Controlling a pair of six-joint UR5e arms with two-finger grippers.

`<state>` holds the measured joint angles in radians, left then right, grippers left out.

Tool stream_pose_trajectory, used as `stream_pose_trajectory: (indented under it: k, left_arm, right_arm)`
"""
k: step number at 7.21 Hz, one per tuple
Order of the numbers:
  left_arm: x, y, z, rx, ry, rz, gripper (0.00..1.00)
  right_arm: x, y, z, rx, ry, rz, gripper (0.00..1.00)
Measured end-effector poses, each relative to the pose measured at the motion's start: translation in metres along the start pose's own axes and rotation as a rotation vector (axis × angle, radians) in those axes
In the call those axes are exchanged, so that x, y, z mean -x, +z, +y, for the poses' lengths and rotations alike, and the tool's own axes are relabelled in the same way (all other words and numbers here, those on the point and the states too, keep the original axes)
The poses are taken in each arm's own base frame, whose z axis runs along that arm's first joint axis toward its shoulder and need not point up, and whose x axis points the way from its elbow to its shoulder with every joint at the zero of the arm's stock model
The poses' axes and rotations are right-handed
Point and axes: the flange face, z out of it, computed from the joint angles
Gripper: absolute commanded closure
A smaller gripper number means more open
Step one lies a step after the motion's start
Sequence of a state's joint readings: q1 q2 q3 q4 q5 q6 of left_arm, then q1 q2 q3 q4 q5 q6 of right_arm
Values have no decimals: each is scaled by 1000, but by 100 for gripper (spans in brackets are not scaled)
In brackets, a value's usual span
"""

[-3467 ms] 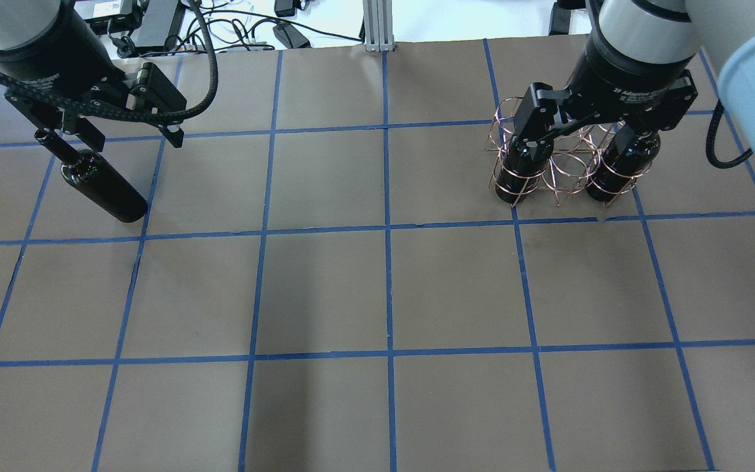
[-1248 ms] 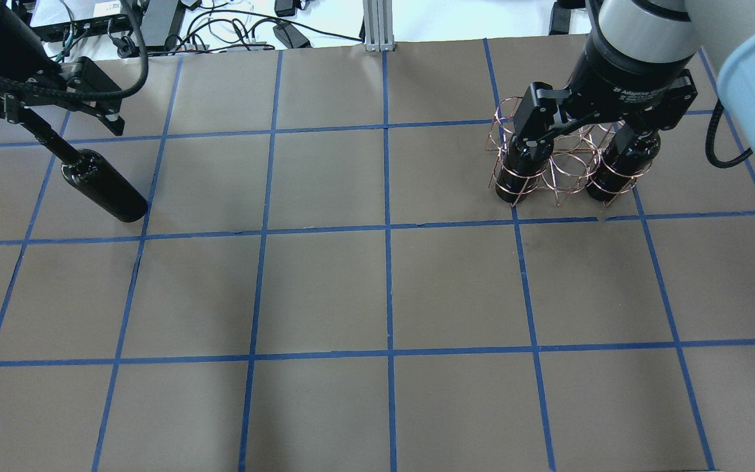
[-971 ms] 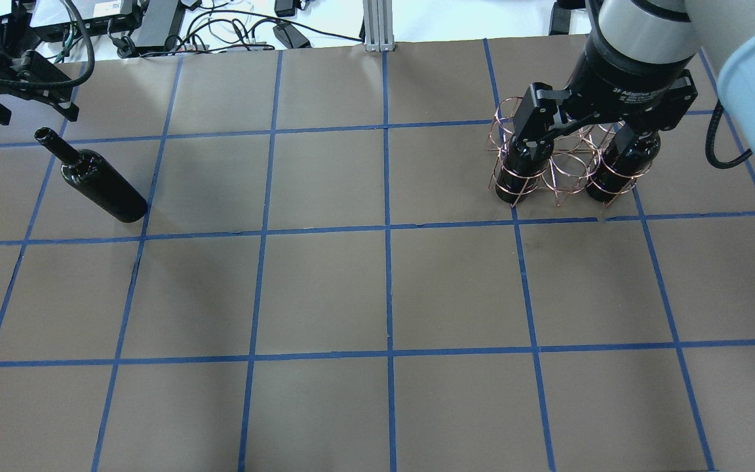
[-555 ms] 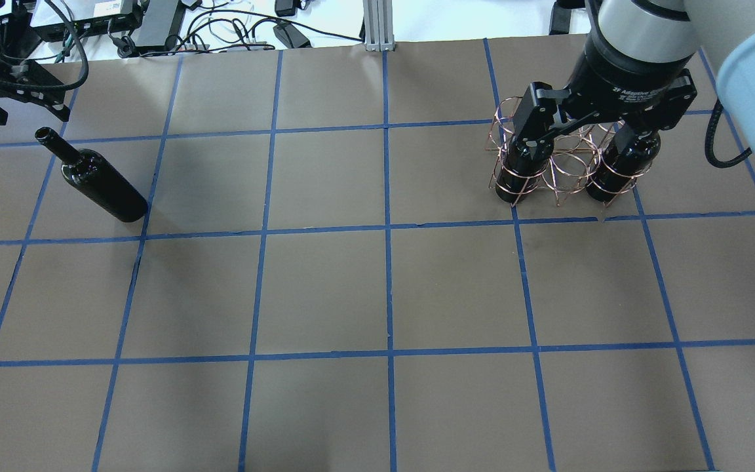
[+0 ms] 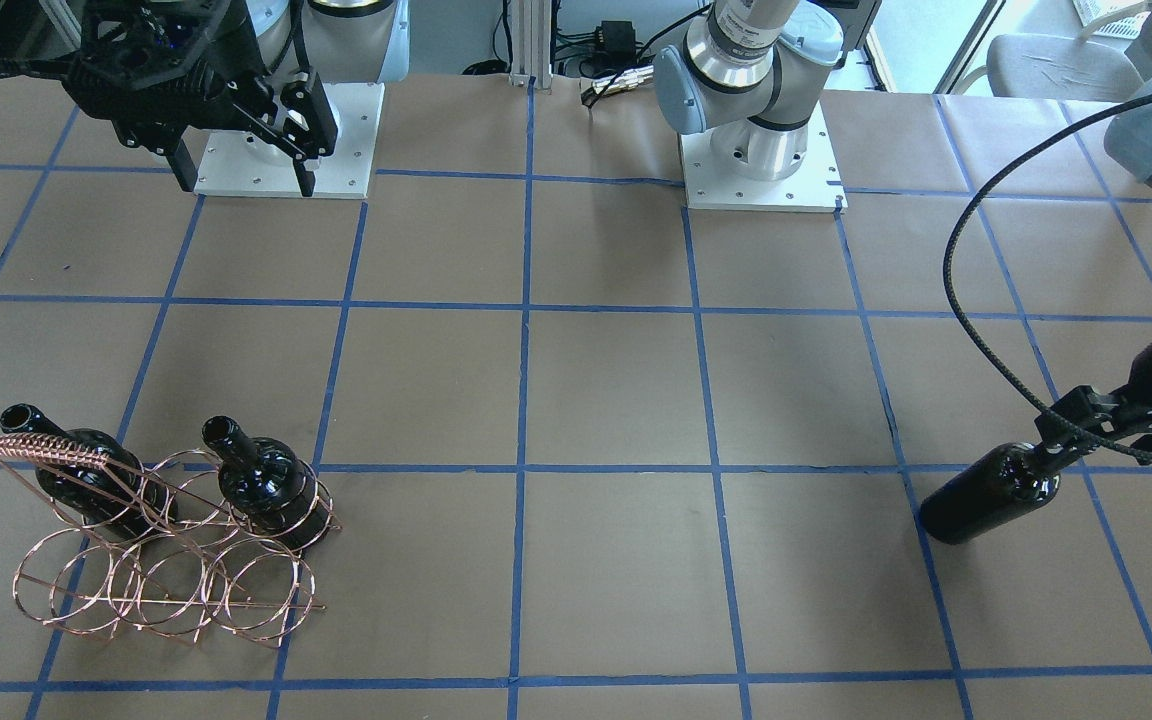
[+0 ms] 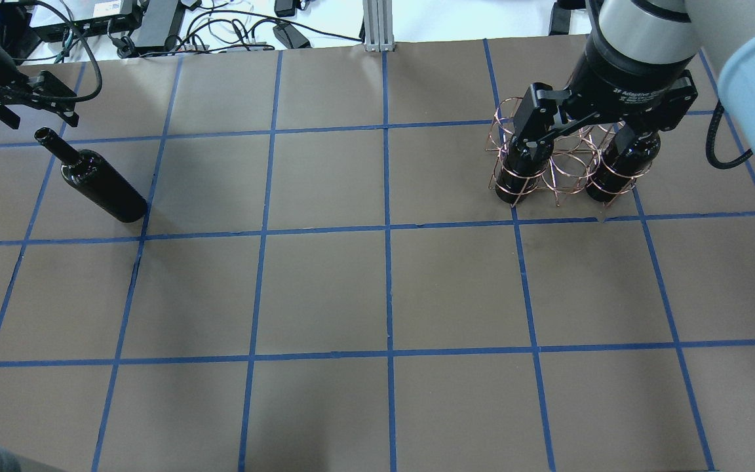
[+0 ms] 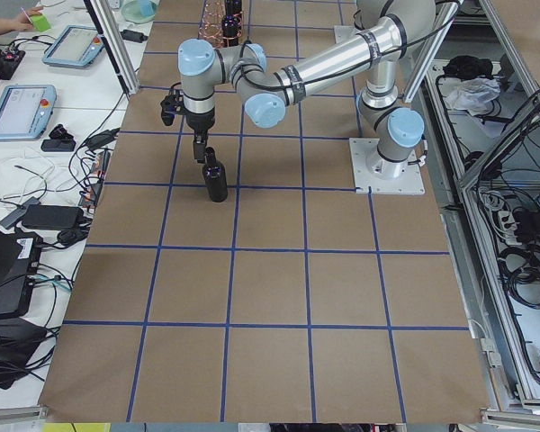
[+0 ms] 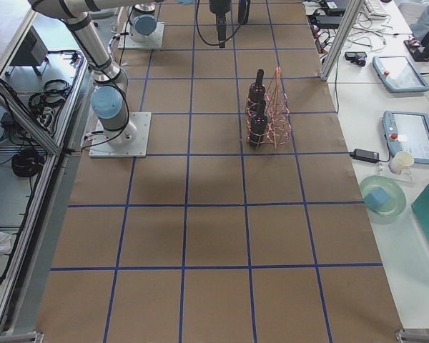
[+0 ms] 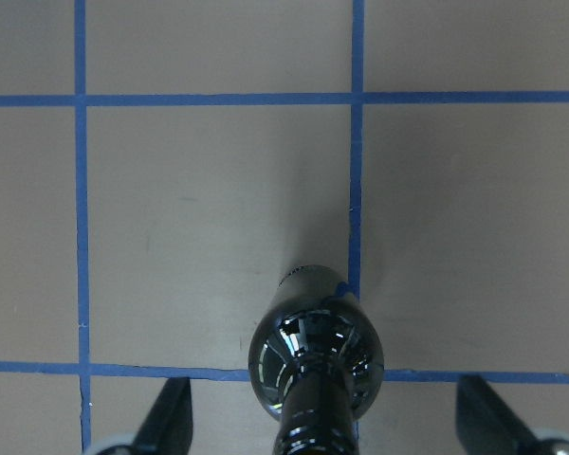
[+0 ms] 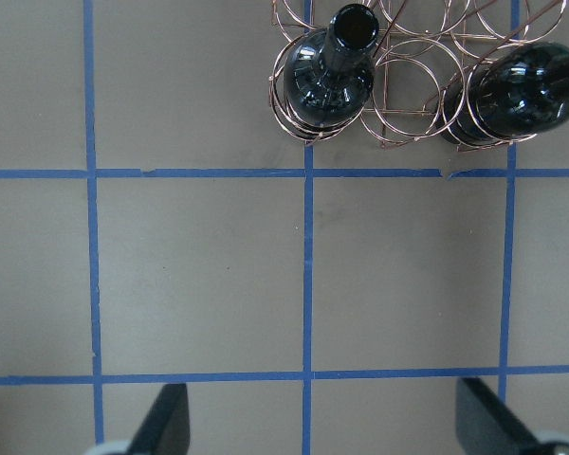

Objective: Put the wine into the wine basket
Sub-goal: 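Lower the left gripper and close it on the bottle neck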

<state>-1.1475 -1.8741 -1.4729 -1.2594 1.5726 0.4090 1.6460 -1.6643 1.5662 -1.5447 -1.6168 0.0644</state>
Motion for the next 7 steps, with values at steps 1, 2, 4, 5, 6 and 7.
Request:
stream_pose_trajectory:
  k: [1,2,4,5,6,7]
  left_arm:
    - [1,6,-1,9,1,4,10]
    - [1,11,-2,17,1,6,11]
    - [2,19,-2,40,1,9,19]
    - [2,21,-1,54,0,12,30]
    - [2,23,1,69,0,15,34]
    - [2,25,3,87,-2,19,38]
  right_arm:
    - [0,0,0,0,0,0,0]
    - [0,0,0,-1,-1,0,0]
    - [0,0,0,-2,-1,0,0]
    - [0,0,0,-2,-1,0,0]
    - [0,0,0,-2,-1,0,0]
    - [0,0,0,-2,-1,0,0]
